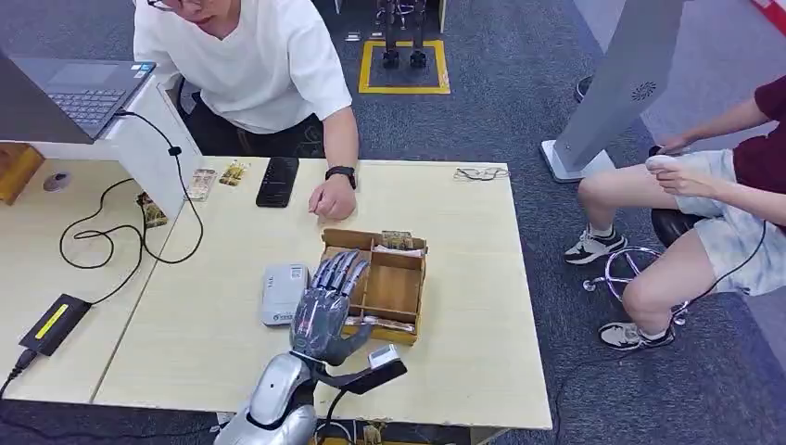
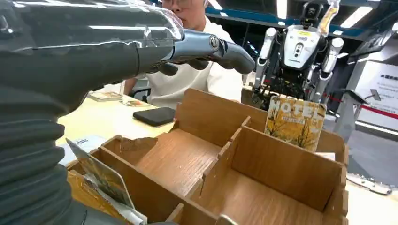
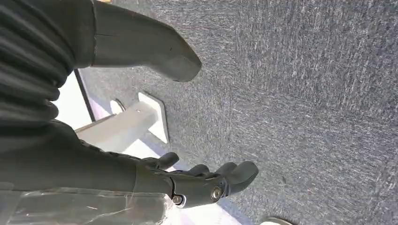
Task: Pass the card to the sensor for recognition and then transmit it.
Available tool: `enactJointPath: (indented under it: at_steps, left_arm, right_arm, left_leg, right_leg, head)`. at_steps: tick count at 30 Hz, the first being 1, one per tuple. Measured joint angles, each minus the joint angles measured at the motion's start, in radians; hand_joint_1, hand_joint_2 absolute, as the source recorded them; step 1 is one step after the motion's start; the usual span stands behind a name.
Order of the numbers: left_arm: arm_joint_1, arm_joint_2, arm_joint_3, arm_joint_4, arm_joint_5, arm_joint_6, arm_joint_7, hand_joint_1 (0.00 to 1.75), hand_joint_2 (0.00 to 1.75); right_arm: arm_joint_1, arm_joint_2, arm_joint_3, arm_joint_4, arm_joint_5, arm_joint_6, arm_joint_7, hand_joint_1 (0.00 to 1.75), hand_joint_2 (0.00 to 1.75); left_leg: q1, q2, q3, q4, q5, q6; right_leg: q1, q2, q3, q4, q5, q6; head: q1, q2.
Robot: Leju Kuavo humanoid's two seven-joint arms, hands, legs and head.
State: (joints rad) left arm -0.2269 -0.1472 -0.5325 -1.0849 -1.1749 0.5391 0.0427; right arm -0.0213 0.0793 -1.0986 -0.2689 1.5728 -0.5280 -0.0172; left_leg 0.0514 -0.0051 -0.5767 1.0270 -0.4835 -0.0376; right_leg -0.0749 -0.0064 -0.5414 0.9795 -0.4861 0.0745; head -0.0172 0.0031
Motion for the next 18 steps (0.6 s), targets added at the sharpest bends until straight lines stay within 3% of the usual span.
enactJointPath:
  at_steps: [1,3,4,7,18]
  left_arm:
    - [-0.002,0.001,0.0,0.003,-0.013,-0.006,0.007,0.16,1.75]
    - [-0.004,0.006,0.0,0.013,-0.039,-0.008,0.018,0.23,1.75]
    - [-0.004,0.008,0.0,0.019,-0.047,-0.007,0.024,1.55,1.75]
    - [-0.004,0.011,0.001,0.035,-0.063,0.006,0.036,1.75,1.75]
    - [-0.005,0.013,0.019,0.055,-0.069,0.046,0.043,1.75,1.75]
  right_arm:
    - [0.0,0.0,0.002,0.0,0.0,0.0,0.0,0.0,1.75]
    - [-0.001,-0.002,0.005,0.002,0.0,0.0,0.0,0.0,1.75]
    - [-0.002,-0.002,0.006,0.002,0.0,0.001,0.0,0.0,1.75]
    - [-0.004,-0.006,0.009,0.004,0.0,0.0,0.0,0.0,1.75]
    - [-0.005,-0.009,0.016,0.005,0.0,0.0,0.0,0.0,1.75]
  left_leg:
    - [0.0,0.0,0.0,0.0,0.0,0.0]
    - [0.0,0.0,0.0,0.0,0.0,0.0]
    - [0.0,0.0,0.0,0.0,0.0,0.0]
    - [0.0,0.0,0.0,0.0,0.0,0.0]
    - [0.0,0.0,0.0,0.0,0.0,0.0]
  right_leg:
    - [0.0,0.0,0.0,0.0,0.0,0.0]
    - [0.0,0.0,0.0,0.0,0.0,0.0]
    - [0.0,0.0,0.0,0.0,0.0,0.0]
    - [0.0,0.0,0.0,0.0,0.0,0.0]
    - [0.0,0.0,0.0,0.0,0.0,0.0]
  head:
    - [0.0,0.0]
    - [0.0,0.0]
    - [0.0,0.0]
    - [0.0,0.0]
    - [0.0,0.0]
